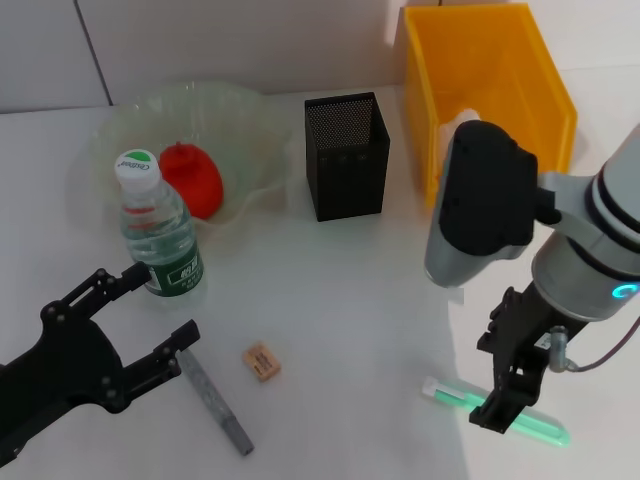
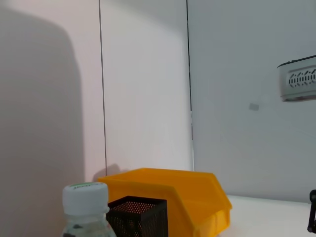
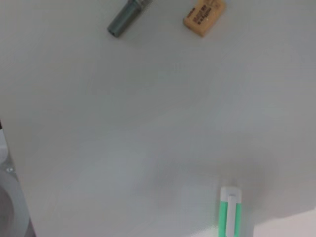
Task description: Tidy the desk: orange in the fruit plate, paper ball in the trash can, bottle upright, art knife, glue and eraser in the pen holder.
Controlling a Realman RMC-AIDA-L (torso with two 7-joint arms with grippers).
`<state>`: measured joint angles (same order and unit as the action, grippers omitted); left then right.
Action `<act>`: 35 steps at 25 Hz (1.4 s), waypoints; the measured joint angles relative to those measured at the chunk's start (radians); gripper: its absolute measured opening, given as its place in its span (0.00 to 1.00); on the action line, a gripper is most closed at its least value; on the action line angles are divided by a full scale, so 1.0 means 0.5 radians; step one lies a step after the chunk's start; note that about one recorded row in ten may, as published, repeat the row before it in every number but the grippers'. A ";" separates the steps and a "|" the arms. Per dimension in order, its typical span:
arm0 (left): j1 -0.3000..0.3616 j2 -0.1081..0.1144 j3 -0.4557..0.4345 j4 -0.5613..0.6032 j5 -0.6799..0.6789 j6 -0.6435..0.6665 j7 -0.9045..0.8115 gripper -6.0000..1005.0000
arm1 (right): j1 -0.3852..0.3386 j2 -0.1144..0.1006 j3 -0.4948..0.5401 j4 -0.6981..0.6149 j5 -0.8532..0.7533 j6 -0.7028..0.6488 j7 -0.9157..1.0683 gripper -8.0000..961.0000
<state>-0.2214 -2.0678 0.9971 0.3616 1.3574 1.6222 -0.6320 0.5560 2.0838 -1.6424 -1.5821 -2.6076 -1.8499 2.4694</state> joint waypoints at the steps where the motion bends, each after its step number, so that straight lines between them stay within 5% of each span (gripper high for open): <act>1: -0.002 0.000 0.000 -0.003 0.001 -0.001 0.000 0.80 | 0.010 0.000 -0.013 0.013 -0.001 0.012 0.057 0.85; 9: -0.017 0.000 0.006 -0.012 0.007 -0.020 0.000 0.80 | 0.077 0.005 -0.123 0.113 0.000 0.054 0.364 0.85; 35: -0.024 0.000 0.006 -0.014 0.006 -0.024 0.003 0.80 | 0.179 0.006 -0.162 0.402 -0.032 0.222 0.341 0.84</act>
<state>-0.2332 -2.0677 1.0001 0.3546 1.3606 1.6103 -0.6306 0.6457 2.0869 -1.7236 -1.3812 -2.6238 -1.7391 2.6399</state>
